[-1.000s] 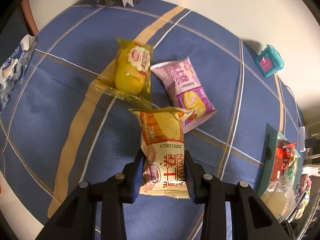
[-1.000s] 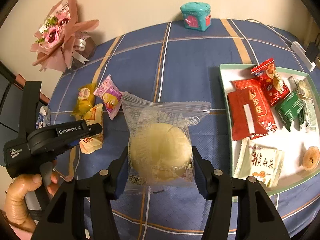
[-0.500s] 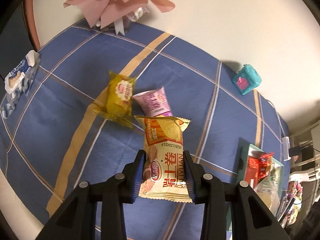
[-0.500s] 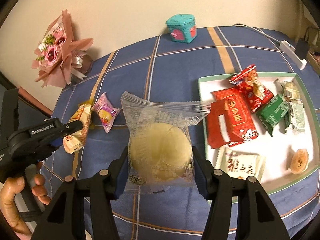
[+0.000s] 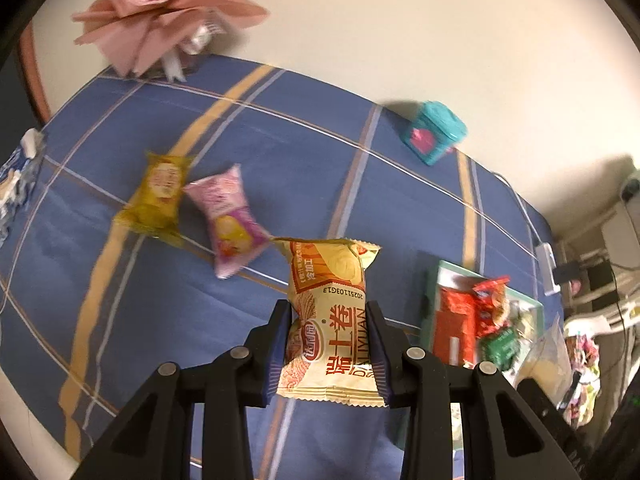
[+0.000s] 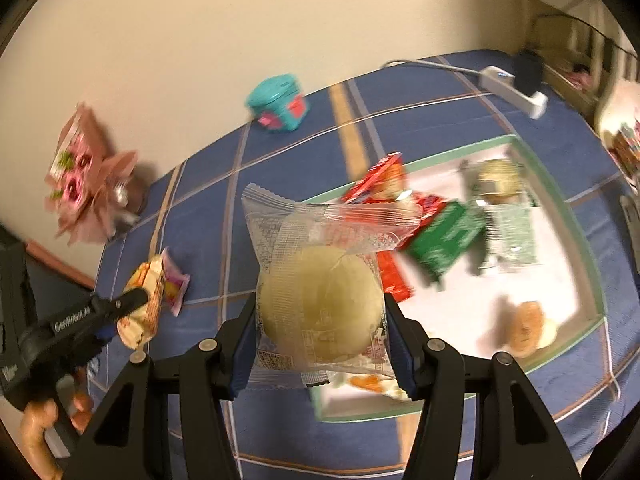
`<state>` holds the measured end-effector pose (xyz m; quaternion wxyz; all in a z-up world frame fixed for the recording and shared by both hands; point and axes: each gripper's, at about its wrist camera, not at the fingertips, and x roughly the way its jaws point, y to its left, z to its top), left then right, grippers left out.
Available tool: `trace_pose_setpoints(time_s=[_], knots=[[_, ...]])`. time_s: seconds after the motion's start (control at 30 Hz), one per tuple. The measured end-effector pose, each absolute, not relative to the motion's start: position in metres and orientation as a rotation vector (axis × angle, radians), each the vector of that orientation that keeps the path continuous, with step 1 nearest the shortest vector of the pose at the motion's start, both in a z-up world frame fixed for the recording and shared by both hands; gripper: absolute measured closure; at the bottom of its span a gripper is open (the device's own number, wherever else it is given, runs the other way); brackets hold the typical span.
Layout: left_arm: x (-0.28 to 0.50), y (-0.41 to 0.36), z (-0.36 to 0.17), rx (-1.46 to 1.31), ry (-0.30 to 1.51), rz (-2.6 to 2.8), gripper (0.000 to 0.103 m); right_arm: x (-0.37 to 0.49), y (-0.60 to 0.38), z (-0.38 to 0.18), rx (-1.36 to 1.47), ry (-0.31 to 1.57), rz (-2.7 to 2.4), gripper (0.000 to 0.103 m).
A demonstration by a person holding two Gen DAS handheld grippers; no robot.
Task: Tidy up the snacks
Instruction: 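Carry the round bun and orange pack over the white tray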
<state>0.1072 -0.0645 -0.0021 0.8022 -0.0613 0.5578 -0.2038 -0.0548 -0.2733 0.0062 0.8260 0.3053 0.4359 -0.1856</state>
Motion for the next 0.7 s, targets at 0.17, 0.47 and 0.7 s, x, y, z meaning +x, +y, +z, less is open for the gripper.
trace_pose_setpoints(time_s=[0.17, 0.47, 0.7], knots=[[0.085, -0.100, 0.005, -0.083, 1.182, -0.512, 0.064, -0.081, -0.310, 0.008, 0.714, 0.889, -0.464, 0.044], [0.047, -0.155, 0.007, 0.008, 1.184, -0.624, 0.064, -0.122, -0.357, 0.005, 0.799, 0.848, -0.556, 0.044], [0.047, -0.164, -0.004, 0.019, 1.217, -0.624, 0.064, -0.137, -0.374, -0.004, 0.837, 0.862, -0.596, 0.044]])
